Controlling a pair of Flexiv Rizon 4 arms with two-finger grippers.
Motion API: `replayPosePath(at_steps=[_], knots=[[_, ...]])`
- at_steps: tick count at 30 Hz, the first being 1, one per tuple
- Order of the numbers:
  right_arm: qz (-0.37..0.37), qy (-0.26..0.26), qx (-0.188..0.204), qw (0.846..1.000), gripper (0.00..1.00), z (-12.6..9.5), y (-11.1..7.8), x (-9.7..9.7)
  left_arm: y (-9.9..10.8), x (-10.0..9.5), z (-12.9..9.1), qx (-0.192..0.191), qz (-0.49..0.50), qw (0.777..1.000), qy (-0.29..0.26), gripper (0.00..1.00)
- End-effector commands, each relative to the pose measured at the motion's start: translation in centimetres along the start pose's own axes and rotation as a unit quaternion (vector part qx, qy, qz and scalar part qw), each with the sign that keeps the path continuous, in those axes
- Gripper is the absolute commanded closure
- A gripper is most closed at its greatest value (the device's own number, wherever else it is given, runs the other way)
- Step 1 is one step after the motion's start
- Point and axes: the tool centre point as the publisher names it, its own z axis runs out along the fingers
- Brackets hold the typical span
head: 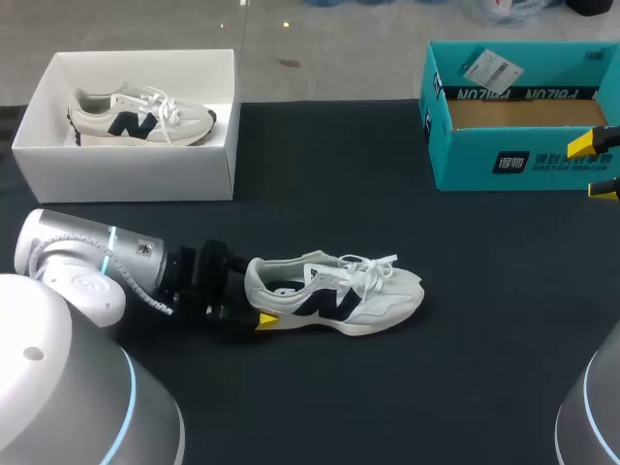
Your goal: Take the shoe out of the shoebox, open the shoe tongue, remove and reinsert the insole, then place the shoe into the shoebox
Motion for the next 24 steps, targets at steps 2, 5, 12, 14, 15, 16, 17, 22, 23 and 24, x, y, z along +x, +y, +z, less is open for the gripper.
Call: replayPosePath(at_steps=[2,5,12,14,15,16,17,22,23,24], knots=[[0.001,-0.002,0.000,1.000,0.00,0.1,0.0,0.0,0.0,0.1,0.1,-0.001,0.000,1.000,0.000,1.00],[0.001,-0.002,0.000,1.000,0.00,0.1,0.0,0.0,0.0,0.1,0.1,-0.001,0.000,1.000,0.000,1.00],[0.001,-0.002,0.000,1.000,0.00,0.1,0.0,0.0,0.0,0.1,0.1,-0.001,0.000,1.000,0.000,1.00],[0.001,-0.002,0.000,1.000,0.00,0.1,0.0,0.0,0.0,0.1,0.1,-0.001,0.000,1.000,0.000,1.00],[0.001,-0.002,0.000,1.000,0.00,0.1,0.0,0.0,0.0,0.1,0.1,-0.001,0.000,1.000,0.000,1.00],[0.001,-0.002,0.000,1.000,0.00,0.1,0.0,0.0,0.0,0.1,0.1,-0.001,0.000,1.000,0.000,1.00],[-0.004,-0.017,0.002,1.000,0.00,0.6,-0.4,0.4,0.0,0.1,0.1,-0.001,0.000,1.000,0.000,1.00],[-0.019,-0.070,0.012,0.997,0.00,3.2,-2.3,2.8,0.0,0.1,0.1,-0.001,0.000,1.000,0.000,1.00],[-0.019,-0.085,0.009,0.996,0.00,3.7,-2.8,3.4,0.0,0.1,0.1,-0.001,0.000,1.000,0.000,1.00],[-0.018,-0.094,0.004,0.995,0.00,4.2,-3.2,3.9,0.0,0.1,0.1,-0.001,0.000,1.000,0.000,1.00]])
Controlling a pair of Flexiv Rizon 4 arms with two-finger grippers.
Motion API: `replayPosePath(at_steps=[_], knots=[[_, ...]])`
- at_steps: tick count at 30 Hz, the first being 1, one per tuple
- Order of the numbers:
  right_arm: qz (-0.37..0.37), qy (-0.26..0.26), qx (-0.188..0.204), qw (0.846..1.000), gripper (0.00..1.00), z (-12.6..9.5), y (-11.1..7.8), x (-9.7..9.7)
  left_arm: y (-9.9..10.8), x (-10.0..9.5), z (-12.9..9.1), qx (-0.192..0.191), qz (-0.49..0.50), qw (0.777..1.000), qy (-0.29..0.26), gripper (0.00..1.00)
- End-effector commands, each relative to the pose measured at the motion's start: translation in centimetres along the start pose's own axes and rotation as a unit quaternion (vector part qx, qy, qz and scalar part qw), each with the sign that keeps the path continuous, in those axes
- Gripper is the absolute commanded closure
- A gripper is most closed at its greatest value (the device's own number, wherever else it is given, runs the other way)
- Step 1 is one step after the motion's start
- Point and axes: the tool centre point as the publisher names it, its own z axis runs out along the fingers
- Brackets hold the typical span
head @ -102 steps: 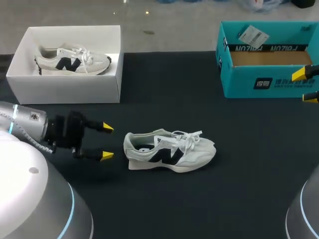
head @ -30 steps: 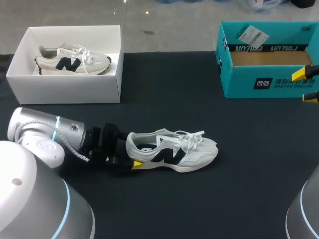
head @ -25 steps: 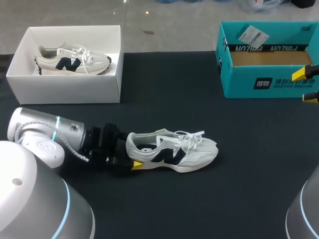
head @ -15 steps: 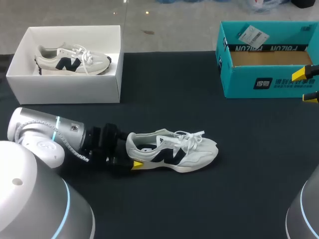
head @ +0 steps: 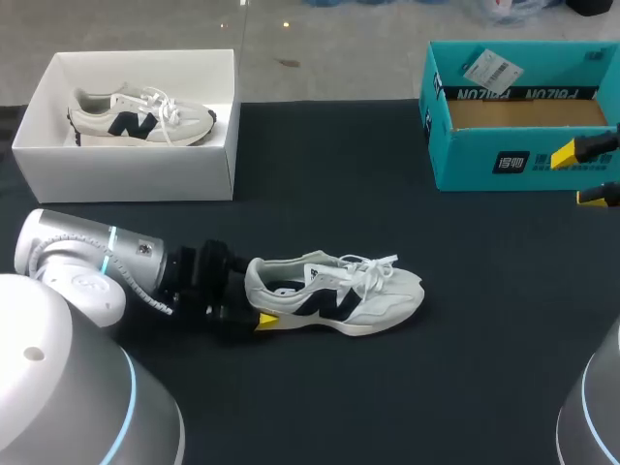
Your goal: Take the shoe out of the shoebox, open the shoe tongue, remove and reinsert the insole, then place the shoe into the shoebox
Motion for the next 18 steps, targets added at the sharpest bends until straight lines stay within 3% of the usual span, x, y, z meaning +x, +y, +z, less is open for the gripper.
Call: replayPosePath(at_steps=[1,9,18], knots=[[0.006,-0.055,-0.017,0.998,0.00,2.1,-1.7,3.5,0.0,0.1,0.1,0.000,0.000,1.000,-0.001,1.00],[0.001,-0.120,-0.041,0.992,0.00,6.1,-5.6,7.2,0.0,0.1,0.1,0.000,0.000,1.000,-0.001,1.00],[-0.010,-0.182,-0.039,0.982,0.00,9.4,-9.2,8.9,0.0,0.1,0.1,0.000,0.000,1.000,-0.001,1.00]])
